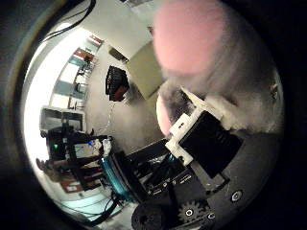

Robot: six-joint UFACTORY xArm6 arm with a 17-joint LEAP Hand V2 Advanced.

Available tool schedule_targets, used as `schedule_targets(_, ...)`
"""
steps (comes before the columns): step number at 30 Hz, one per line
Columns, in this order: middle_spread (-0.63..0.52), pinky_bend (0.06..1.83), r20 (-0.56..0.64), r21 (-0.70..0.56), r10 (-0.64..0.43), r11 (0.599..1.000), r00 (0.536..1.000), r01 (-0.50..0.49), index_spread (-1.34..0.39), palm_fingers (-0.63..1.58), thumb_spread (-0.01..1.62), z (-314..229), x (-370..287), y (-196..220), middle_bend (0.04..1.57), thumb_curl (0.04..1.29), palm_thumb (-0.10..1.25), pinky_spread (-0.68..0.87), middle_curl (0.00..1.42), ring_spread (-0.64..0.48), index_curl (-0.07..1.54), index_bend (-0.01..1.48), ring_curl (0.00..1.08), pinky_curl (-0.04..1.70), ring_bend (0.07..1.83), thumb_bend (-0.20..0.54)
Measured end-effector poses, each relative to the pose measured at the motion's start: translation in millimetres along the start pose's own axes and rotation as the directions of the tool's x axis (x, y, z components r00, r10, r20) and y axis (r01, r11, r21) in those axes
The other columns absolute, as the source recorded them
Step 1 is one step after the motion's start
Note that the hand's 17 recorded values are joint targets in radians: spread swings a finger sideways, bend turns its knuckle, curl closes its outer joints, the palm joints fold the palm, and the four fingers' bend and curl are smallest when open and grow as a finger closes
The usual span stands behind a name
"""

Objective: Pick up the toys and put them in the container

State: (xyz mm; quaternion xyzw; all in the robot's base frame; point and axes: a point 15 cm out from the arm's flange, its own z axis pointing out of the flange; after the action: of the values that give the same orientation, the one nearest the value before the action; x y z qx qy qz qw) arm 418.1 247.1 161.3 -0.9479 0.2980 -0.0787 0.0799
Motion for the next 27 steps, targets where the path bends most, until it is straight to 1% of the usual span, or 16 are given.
schedule_targets(2,-0.2,1.18,-0.002,0.004,-0.003,1.0,1.0,0.003,-0.43,0.58,1.06,-0.3,0.1,-1.2,0.82,0.49,0.73,-0.4,0.63,-0.22,0.56,0.19,0.6,0.65,1.18,-0.029)
schedule_targets(4,-0.2,1.15,-0.005,0.009,-0.003,1.0,1.0,0.003,-0.44,0.51,1.06,-0.8,1.1,-2.2,0.79,0.47,0.72,-0.4,0.63,-0.21,0.55,0.2,0.6,0.66,1.16,-0.027)
schedule_targets(5,-0.2,1.11,-0.005,0.009,-0.003,1.0,1.0,0.003,-0.44,0.46,1.07,-0.8,1.2,-2.3,0.78,0.46,0.71,-0.38,0.63,-0.2,0.55,0.21,0.6,0.66,1.15,-0.027)
schedule_targets(6,-0.19,1.02,-0.005,0.01,-0.004,1.0,1.0,0.004,-0.44,0.38,1.07,-0.9,0.8,-2.8,0.79,0.45,0.7,-0.33,0.63,-0.2,0.56,0.26,0.59,0.65,1.1,-0.027)
schedule_targets(7,-0.19,0.99,-0.005,0.01,-0.004,1.0,1.0,0.004,-0.44,0.36,1.07,-1.0,0.9,-2.7,0.79,0.44,0.69,-0.3,0.63,-0.2,0.56,0.27,0.58,0.65,1.09,-0.027)
schedule_targets(9,-0.18,0.92,-0.005,0.01,-0.004,1.0,1.0,0.004,-0.44,0.32,1.07,-0.9,0.5,-2.8,0.79,0.43,0.68,-0.15,0.63,-0.2,0.54,0.31,0.55,0.62,1.01,-0.024)
schedule_targets(11,-0.17,0.89,-0.006,0.01,-0.003,1.0,1.0,0.003,-0.44,0.31,1.07,-1.5,1.3,-2.5,0.77,0.41,0.68,-0.06,0.61,-0.2,0.53,0.32,0.53,0.6,0.99,-0.024)
schedule_targets(17,-0.17,0.85,-0.007,0.015,-0.011,1.0,1.0,0.011,-0.43,0.3,1.07,-2.8,1.7,-3.8,0.73,0.39,0.66,0.1,0.59,-0.18,0.49,0.32,0.51,0.57,0.95,-0.024)
schedule_targets(22,-0.16,0.83,-0.008,0.016,-0.012,1.0,1.0,0.012,-0.43,0.32,1.07,-4.1,2.1,-4.0,0.71,0.39,0.66,0.16,0.57,-0.18,0.47,0.31,0.49,0.53,0.93,-0.024)
schedule_targets(27,-0.16,0.81,-0.013,0.016,0.0,1.0,1.0,0.0,-0.43,0.33,1.07,-5.4,11.1,-0.2,0.7,0.38,0.66,0.19,0.57,-0.18,0.45,0.31,0.48,0.49,0.92,-0.023)
